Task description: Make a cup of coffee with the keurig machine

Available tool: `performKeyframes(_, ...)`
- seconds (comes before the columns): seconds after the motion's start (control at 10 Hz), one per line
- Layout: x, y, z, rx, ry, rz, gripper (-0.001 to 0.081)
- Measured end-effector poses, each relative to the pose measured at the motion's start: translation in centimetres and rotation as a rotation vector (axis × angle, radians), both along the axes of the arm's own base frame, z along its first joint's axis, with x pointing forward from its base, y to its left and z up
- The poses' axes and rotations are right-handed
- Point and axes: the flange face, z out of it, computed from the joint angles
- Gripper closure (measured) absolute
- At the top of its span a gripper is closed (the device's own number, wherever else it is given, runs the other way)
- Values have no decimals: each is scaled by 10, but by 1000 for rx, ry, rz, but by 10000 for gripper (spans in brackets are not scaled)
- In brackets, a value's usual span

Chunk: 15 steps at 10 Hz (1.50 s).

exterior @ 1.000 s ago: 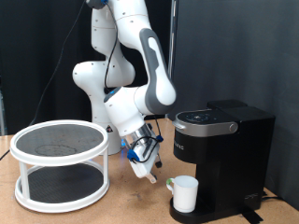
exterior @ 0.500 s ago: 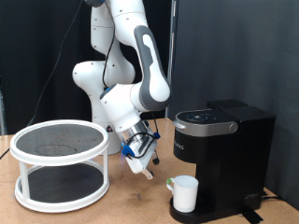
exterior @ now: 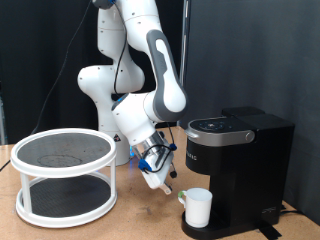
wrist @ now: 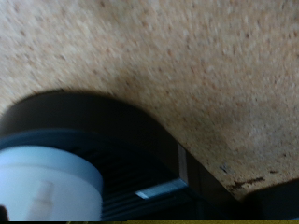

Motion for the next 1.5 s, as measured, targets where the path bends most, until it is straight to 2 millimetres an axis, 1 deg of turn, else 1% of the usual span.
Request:
performKeyframes(0.3, 8, 18, -2, 20, -2, 20, 72)
performKeyframes(0.6, 13, 27, -4, 30, -4, 24, 72)
performKeyframes(1.1, 4, 25, -9, 21, -19, 52, 72)
performKeyframes(1.3, 3, 20, -7, 20, -44, 49, 72)
performKeyframes(1.5, 2, 11, -6, 18, -56, 29, 72)
